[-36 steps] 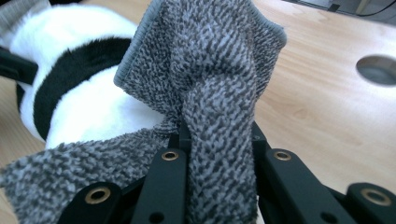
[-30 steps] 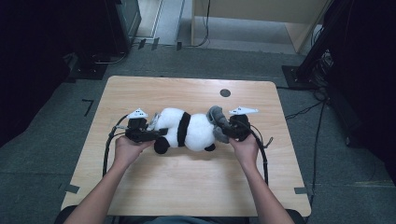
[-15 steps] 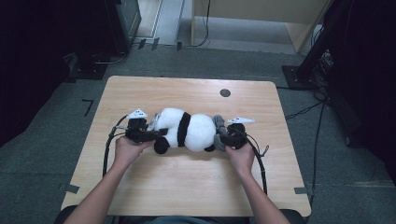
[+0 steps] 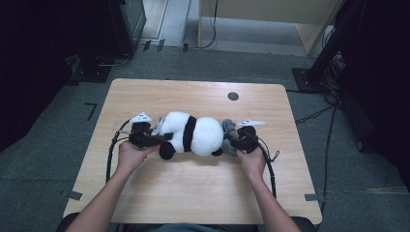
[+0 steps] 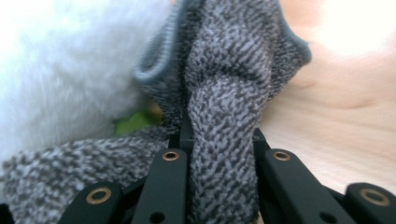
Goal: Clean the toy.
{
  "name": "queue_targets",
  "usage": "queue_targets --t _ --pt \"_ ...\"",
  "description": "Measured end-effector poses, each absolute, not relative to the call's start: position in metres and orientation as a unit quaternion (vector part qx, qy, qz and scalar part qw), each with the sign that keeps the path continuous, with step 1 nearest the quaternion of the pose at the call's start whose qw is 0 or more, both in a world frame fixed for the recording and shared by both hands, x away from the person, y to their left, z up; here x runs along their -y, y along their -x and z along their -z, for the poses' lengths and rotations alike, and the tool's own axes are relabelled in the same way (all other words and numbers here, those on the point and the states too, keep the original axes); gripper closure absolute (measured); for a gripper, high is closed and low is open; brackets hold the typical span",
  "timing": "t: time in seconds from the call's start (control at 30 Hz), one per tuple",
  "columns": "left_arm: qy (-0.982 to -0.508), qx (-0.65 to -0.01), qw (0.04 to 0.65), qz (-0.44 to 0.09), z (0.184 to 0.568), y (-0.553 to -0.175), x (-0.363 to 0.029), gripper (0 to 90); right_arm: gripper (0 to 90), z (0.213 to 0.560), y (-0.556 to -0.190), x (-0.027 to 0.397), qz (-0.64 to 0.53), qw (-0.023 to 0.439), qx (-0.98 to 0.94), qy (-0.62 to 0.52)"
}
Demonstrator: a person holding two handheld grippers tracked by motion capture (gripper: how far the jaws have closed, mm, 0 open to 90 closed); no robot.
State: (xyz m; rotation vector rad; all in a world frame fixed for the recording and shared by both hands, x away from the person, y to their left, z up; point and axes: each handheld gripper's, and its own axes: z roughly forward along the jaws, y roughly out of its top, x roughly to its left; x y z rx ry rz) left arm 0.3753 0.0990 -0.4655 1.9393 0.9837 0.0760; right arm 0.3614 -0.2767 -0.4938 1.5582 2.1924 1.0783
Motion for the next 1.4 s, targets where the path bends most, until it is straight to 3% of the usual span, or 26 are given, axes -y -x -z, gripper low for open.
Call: queue_targets --t 0.37,0.67,1.4 --pt "-0.788 -0.401 0.466 -0.032 0.466 -0.375 -0.099 51.9 78.0 0.449 -0.362 0.296 -0.408 0.155 -0.728 -0.529" --pt "-0.789 -0.400 0.466 -0.032 0.466 -0.374 -0.099 51.9 77.8 0.430 -0.361 0.266 -0.430 0.147 -0.743 -0.492" --pt "-0.788 -0.398 0.470 -0.027 0.467 -0.374 -0.098 51.6 77.7 0.459 -0.354 0.261 -0.428 0.150 -0.735 -0.505"
